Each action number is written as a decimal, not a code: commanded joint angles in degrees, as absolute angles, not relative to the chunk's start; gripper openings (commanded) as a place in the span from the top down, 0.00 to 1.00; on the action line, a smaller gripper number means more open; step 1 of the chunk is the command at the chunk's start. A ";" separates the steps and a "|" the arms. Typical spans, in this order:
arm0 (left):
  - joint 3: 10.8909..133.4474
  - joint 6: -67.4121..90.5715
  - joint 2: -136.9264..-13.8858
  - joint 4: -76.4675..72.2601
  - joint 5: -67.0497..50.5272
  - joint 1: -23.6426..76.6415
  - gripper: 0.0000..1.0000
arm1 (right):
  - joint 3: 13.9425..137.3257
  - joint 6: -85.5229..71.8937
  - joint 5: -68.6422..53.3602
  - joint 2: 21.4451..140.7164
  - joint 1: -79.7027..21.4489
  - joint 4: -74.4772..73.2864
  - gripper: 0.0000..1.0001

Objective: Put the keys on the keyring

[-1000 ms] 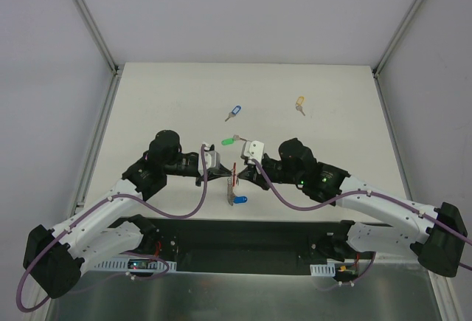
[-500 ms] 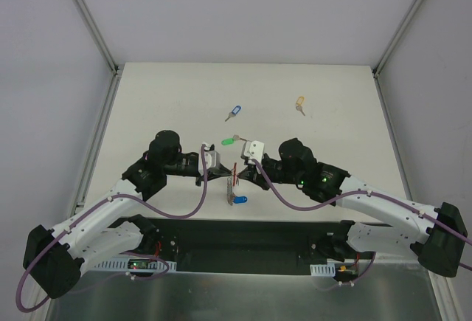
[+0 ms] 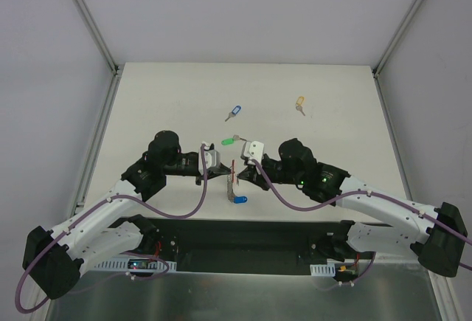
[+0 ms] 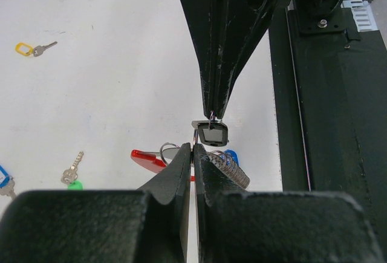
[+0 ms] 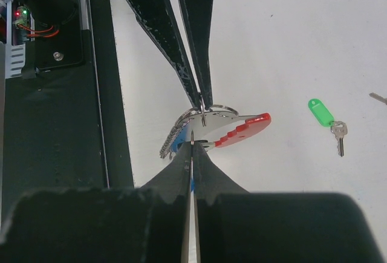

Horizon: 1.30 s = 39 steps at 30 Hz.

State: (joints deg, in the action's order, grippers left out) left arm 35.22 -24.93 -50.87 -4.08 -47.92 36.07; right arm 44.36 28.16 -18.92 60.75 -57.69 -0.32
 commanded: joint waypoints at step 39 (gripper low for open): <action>36.74 -25.75 -50.80 -7.38 -52.91 37.00 1.00 | 45.09 28.56 -18.81 60.20 -58.01 2.11 0.99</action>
